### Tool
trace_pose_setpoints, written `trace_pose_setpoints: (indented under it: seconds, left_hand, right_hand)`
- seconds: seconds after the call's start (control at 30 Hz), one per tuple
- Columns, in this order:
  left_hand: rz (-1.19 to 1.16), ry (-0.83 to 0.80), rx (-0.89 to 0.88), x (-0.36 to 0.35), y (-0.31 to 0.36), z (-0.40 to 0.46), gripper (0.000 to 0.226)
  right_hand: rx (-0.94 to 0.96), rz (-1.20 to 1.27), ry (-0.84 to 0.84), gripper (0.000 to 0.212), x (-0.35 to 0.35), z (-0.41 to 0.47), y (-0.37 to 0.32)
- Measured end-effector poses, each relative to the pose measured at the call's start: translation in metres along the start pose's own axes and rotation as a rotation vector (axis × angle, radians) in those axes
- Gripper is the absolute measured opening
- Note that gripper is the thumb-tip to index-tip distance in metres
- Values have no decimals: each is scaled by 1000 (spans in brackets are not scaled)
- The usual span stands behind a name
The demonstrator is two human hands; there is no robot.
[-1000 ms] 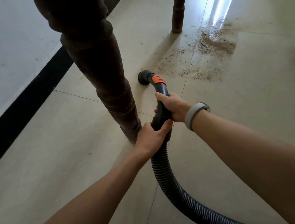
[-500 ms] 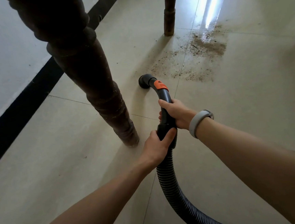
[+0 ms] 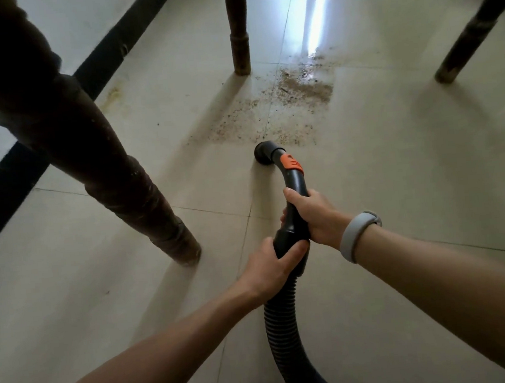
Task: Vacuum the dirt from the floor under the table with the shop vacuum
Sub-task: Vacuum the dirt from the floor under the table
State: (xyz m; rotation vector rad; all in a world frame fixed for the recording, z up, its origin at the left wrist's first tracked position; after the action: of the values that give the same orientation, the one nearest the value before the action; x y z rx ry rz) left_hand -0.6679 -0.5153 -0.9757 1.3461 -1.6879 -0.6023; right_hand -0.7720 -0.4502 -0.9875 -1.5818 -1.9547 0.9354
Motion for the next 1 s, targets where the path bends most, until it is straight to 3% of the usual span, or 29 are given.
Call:
trace_pose_setpoints:
  seconds: [0.2, 0.33, 0.4, 1.0]
  left_hand:
    - [164, -112, -43, -33, 21, 10, 40]
    - [176, -160, -125, -54, 41, 20, 30]
    - [172, -177, -136, -63, 46, 27, 35]
    - [224, -84, -153, -77, 60, 92, 44]
  right_hand:
    - [3, 110, 94, 21, 51, -5, -1]
    - [20, 153, 148, 21, 79, -4, -5]
    - [29, 163, 176, 21, 90, -2, -8]
    - [7, 116, 232, 30, 115, 39, -37]
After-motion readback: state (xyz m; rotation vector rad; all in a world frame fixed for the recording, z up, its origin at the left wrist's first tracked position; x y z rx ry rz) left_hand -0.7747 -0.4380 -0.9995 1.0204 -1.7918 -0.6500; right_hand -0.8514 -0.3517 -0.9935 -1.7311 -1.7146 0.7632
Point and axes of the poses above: each hand's wrist, its own z-axis towards the middle knuckle, its own x-axis out of the back of the hand, y = z × x, the point moved 6 cm from there along z, towards the middle knuckle, and after that the axes turned 3 degrees about z, right-handed, at the moved point
